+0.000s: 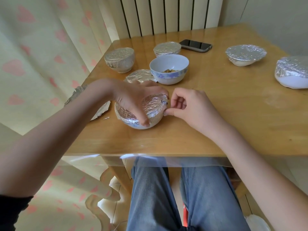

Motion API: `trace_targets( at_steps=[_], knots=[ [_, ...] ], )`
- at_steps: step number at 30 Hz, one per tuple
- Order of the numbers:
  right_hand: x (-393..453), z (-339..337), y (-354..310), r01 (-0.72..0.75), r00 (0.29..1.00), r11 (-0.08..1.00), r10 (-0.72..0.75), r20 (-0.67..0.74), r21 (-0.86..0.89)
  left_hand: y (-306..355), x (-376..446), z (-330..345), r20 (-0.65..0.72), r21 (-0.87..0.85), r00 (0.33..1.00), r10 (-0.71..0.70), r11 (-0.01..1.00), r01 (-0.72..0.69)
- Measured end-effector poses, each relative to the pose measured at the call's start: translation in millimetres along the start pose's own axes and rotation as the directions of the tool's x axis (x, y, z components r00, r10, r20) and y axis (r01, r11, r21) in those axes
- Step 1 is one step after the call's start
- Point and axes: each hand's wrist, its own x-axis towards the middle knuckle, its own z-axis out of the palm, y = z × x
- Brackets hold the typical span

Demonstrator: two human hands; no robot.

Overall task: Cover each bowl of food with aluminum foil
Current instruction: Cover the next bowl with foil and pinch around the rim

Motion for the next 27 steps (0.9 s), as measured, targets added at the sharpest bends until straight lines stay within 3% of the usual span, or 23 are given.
trace_targets(
  at_steps=[4,8,12,19,27],
  knots=[
    [-24,-2,-7,-0.014,1.0,1.0,0.014,-0.001,0.002,1,-2,6,-0.006,-0.019,0.993,-0.115,0.993,0.115],
    [-32,3,-20,-0.017,1.0,0.999,0.017,0.019,-0.033,-1,-9,4,0.05,-0.06,0.99,-0.131,0.989,0.134],
    [-28,2,-26,-0.048,0.998,0.994,0.051,0.022,-0.097,-9,-22,-6,-0.021,-0.032,0.999,-0.026,0.999,0.026],
    [-22,4,-34,-0.05,0.997,0.985,0.058,0.045,-0.162,-2,-12,2,0.048,-0.042,0.992,0.114,0.993,-0.112],
    [-3,-1,-25,-0.073,0.989,0.996,0.066,0.132,0.047,2,-9,0,0.053,-0.064,0.99,0.13,0.99,-0.127]
  ],
)
